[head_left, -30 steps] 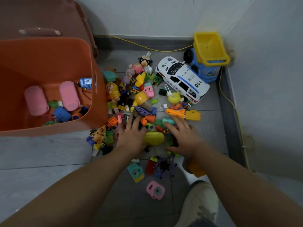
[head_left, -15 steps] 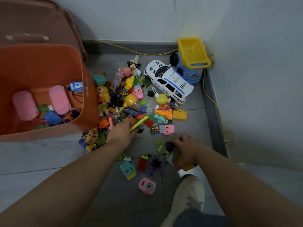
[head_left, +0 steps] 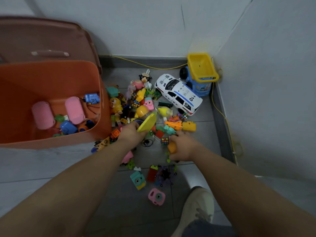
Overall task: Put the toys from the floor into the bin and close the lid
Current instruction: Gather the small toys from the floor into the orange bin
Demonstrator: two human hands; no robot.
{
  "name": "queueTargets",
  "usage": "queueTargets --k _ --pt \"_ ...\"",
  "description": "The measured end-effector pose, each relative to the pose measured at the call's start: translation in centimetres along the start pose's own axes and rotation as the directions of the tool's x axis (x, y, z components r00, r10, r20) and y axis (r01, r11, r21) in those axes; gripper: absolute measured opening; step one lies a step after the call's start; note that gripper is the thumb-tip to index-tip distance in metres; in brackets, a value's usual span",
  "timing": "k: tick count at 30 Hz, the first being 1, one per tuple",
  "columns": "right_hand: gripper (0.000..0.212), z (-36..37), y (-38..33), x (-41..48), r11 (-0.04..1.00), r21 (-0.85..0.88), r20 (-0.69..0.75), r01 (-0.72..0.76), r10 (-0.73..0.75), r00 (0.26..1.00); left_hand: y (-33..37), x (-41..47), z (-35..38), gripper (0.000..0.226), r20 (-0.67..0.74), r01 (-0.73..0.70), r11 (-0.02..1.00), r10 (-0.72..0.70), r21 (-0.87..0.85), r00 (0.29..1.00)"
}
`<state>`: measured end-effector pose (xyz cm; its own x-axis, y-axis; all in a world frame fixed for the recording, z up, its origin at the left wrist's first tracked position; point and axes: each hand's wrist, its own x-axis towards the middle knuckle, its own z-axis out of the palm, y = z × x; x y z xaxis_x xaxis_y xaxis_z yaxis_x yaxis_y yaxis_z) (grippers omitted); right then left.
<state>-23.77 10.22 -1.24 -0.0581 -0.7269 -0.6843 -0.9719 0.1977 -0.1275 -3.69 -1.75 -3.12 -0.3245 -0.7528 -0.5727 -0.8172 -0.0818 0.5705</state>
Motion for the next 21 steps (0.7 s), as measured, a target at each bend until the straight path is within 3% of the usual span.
queueTargets --k 6,10,13,17,21 --pt "0.072 -6.9 -3.4 1.2 0.977 0.214 -0.322 0.018 0.053 0.945 3.8 -1.4 -4.0 0.032 -0.134 -0.079 0.99 0.063 -0.115 0.989" --pt "0.068 -11.2 -5.3 1.9 0.942 0.328 -0.462 0.076 0.09 0.882 6.8 -2.3 -7.7 0.053 -0.242 -0.154 0.98 0.119 -0.129 0.963" --pt "0.067 -14.0 -7.1 2.3 0.914 0.375 -0.576 0.158 0.096 0.812 8.0 -2.7 -10.8 0.048 -0.31 -0.178 0.969 0.118 -0.172 0.944" --pt "0.075 -16.9 -10.1 2.4 0.885 0.394 -0.673 0.248 0.093 0.734 7.7 -3.6 -15.5 0.042 -0.427 -0.198 0.958 0.093 -0.209 0.899" --pt "0.078 -18.6 -14.2 3.1 0.869 0.37 -0.689 0.328 0.02 0.724 4.7 -4.2 -19.8 0.043 -0.462 -0.113 0.965 -0.009 -0.236 0.887"
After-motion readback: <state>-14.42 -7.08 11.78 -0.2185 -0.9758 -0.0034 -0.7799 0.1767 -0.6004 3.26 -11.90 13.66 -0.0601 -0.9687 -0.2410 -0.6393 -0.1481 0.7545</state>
